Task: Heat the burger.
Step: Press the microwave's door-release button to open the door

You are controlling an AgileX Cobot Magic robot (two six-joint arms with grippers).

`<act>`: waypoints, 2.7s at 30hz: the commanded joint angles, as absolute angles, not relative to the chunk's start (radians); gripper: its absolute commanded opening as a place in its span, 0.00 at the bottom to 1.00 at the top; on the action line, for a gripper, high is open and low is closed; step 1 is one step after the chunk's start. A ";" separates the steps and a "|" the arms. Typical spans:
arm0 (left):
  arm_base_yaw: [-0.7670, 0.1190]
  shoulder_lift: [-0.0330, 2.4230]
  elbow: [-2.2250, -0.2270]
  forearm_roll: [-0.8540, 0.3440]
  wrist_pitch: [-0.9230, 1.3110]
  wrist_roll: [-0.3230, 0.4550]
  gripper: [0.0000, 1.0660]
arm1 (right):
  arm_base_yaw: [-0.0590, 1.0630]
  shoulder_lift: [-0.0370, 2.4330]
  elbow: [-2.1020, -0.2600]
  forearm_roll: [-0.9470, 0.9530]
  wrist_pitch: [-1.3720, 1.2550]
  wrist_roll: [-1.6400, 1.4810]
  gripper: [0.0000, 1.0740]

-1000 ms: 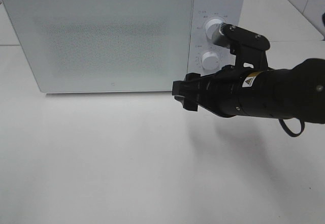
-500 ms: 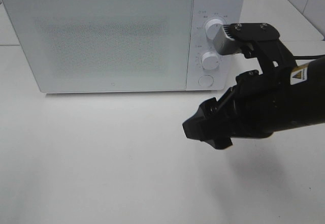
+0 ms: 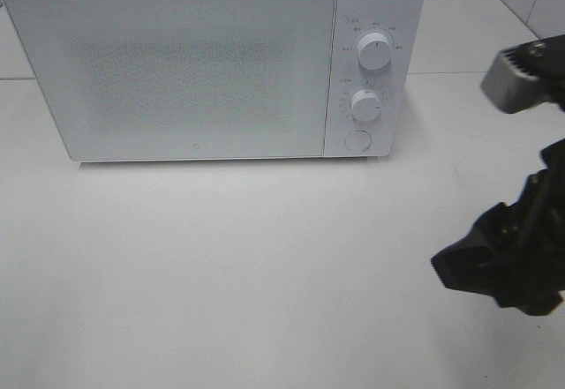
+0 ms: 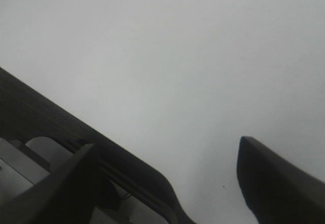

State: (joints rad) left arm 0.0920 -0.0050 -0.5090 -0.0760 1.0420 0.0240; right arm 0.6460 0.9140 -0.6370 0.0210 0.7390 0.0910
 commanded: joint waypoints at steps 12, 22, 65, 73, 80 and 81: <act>0.093 -0.026 -0.505 -0.081 1.035 0.022 0.94 | 0.402 0.515 -0.644 -0.045 0.992 0.142 0.65; 0.093 -0.026 -0.505 -0.081 1.035 0.022 0.94 | 0.178 0.214 -0.550 -0.049 0.979 0.137 0.65; 0.093 -0.024 -0.505 -0.081 1.035 0.022 0.94 | 0.115 0.076 -0.552 -0.050 0.934 0.129 0.65; 0.093 -0.024 -0.505 -0.081 1.035 0.022 0.94 | 0.116 0.203 -0.545 -0.050 0.753 0.129 0.65; 0.093 -0.024 -0.505 -0.081 1.035 0.022 0.94 | 0.116 0.315 -0.545 -0.050 0.628 0.129 0.65; 0.093 -0.024 -0.505 -0.081 1.035 0.022 0.94 | 0.116 0.360 -0.545 -0.049 0.591 0.129 0.65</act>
State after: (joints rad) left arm 0.0920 -0.0050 -0.5090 -0.0760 1.0420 0.0240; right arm 0.1230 0.3570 -0.5420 -0.0490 0.6200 0.1320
